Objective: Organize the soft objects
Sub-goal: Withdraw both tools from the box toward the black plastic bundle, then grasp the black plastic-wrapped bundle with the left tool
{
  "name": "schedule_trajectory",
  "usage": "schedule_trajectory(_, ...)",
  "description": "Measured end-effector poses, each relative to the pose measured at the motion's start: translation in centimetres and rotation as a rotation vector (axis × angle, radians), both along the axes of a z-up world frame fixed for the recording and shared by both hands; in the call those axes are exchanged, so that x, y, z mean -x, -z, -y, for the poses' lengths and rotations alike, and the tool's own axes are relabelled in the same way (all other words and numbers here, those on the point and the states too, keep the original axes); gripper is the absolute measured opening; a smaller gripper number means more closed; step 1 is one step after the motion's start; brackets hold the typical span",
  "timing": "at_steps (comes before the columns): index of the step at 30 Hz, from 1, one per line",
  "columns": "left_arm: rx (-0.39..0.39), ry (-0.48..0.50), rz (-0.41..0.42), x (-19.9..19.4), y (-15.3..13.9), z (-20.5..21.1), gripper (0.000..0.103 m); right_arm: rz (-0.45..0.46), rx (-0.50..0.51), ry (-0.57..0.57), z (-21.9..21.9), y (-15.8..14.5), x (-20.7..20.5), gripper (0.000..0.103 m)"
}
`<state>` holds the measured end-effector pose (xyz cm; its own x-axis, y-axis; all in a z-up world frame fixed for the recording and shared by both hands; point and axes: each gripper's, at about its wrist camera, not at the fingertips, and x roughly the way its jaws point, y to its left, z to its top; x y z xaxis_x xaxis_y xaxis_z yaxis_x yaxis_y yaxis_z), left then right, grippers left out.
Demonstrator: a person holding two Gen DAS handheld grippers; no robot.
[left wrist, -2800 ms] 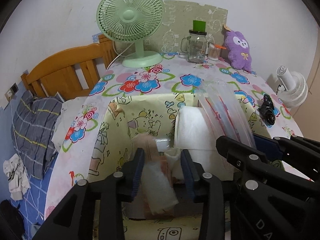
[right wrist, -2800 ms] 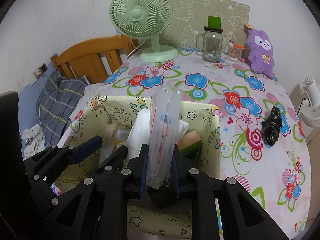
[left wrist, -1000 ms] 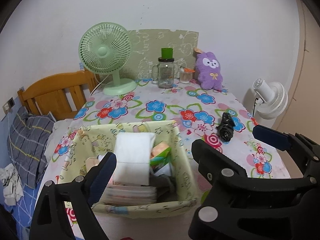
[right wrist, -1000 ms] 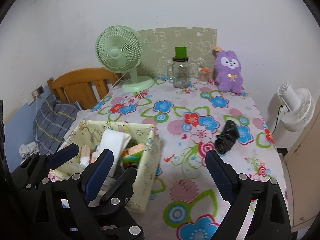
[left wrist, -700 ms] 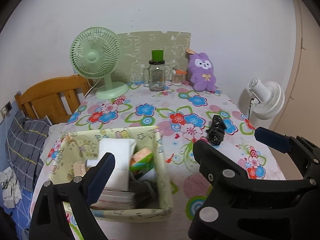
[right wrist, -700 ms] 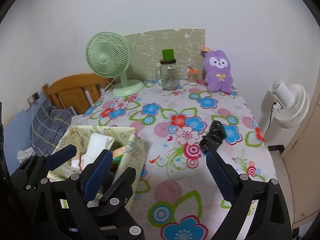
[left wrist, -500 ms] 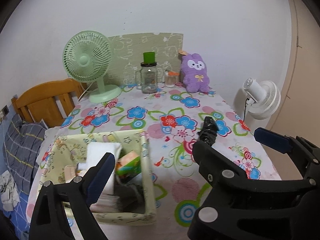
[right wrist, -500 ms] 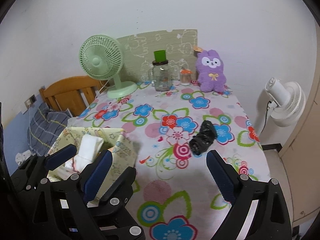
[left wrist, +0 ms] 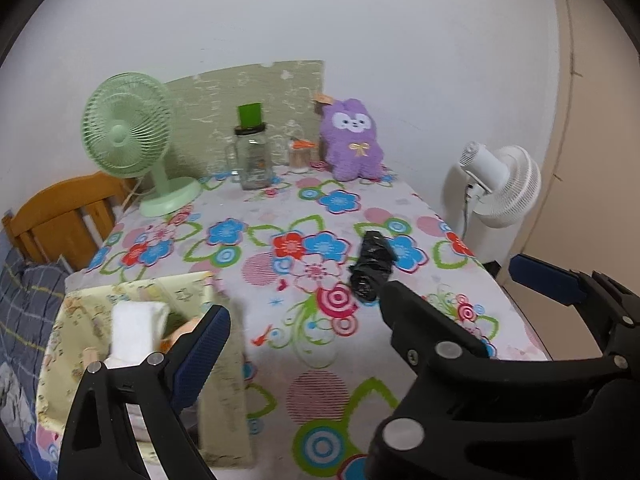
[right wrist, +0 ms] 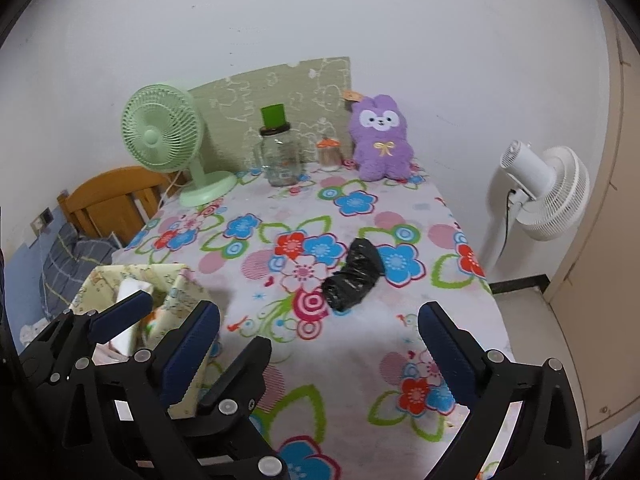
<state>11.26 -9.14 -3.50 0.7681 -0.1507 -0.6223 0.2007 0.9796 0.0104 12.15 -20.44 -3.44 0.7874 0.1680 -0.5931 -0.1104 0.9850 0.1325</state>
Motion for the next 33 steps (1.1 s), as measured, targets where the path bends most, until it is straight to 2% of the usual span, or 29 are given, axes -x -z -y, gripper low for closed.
schedule_trajectory(7,0.008,0.054,0.001,-0.8,0.8,2.6,0.095,-0.015,-0.003,0.027,2.1,0.9,-0.6,0.101)
schedule_trajectory(10,0.022,0.069,0.007,-1.1,1.1,3.5,0.087,-0.01,0.002,0.045,3.0,1.1,-0.9,0.101)
schedule_trajectory(13,0.019,0.081,-0.001,-1.7,1.5,4.4,0.087,-0.016,0.007,0.061,3.9,1.5,-1.4,0.101)
schedule_trajectory(33,-0.048,0.067,-0.039,-7.8,3.9,7.7,0.085,-0.039,0.004,0.179,7.7,4.0,-6.5,0.101)
